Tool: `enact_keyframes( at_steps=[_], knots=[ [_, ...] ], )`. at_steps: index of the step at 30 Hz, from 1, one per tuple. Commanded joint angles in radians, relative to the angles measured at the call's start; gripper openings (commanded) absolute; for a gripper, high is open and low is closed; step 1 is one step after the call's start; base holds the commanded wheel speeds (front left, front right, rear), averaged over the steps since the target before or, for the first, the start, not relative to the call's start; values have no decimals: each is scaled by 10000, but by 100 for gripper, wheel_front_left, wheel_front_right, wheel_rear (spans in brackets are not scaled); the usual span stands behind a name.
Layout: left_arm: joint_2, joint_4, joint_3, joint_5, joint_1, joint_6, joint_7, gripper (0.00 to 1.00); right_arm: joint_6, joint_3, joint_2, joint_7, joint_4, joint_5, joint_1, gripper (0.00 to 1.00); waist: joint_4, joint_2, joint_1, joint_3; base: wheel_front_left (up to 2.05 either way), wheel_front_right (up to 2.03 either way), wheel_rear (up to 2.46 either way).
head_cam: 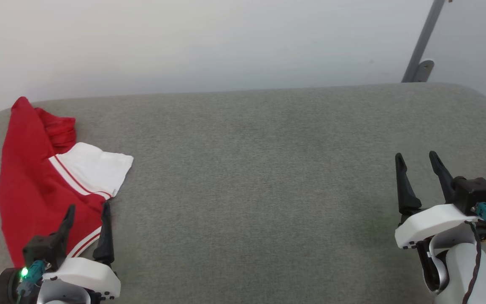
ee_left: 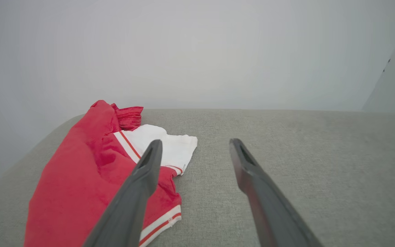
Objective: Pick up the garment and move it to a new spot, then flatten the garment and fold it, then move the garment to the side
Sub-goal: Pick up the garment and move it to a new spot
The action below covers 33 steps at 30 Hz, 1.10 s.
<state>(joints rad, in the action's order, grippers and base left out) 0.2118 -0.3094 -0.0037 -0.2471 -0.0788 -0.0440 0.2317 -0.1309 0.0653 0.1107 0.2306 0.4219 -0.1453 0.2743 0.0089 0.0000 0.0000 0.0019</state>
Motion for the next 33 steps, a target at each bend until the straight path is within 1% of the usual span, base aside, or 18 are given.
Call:
enact_keyframes(
  at_steps=[1, 4, 7, 8, 16, 24, 30, 33],
  knots=[
    [7, -17, 71, 264, -147, 10, 96, 100, 3, -66, -42, 123, -120, 147, 52, 100, 205, 0, 0, 1, 0, 0, 0],
    [-58, -26, 105, 569, -124, 89, 173, 100, 3, -150, -84, 182, -182, 200, -99, 100, 626, 0, 0, -22, 0, 0, 0],
    [-143, 22, 167, 838, 4, 220, 214, 100, 3, -277, -109, 221, -167, 383, -198, 100, 1227, 0, 0, -40, 0, 0, 0],
    [-143, 22, 167, 838, 4, 220, 214, 100, 3, -277, -109, 221, -167, 383, -198, 100, 1227, 0, 0, -40, 0, 0, 0],
    [-331, -70, 455, 1468, 270, 456, 356, 100, 3, -1059, -348, 374, 35, 837, -304, 100, 3201, 0, 0, -105, 0, 0, 0],
    [-567, -25, 822, 1504, 621, 615, 352, 100, 5, -1664, -554, 359, 154, 487, -430, 100, 4825, 0, 0, -211, 0, 0, 0],
    [-918, 564, 1436, 1277, 1129, 868, 351, 100, 5, -2674, -566, 359, 413, 287, 140, 100, 5128, 0, 0, 123, 0, 0, 0],
    [-1095, 892, 1652, 1217, 1425, 929, 351, 100, 5, -2962, -576, 360, 562, 141, 392, 100, 5175, 0, 0, 196, 0, 0, 0]
  ],
)
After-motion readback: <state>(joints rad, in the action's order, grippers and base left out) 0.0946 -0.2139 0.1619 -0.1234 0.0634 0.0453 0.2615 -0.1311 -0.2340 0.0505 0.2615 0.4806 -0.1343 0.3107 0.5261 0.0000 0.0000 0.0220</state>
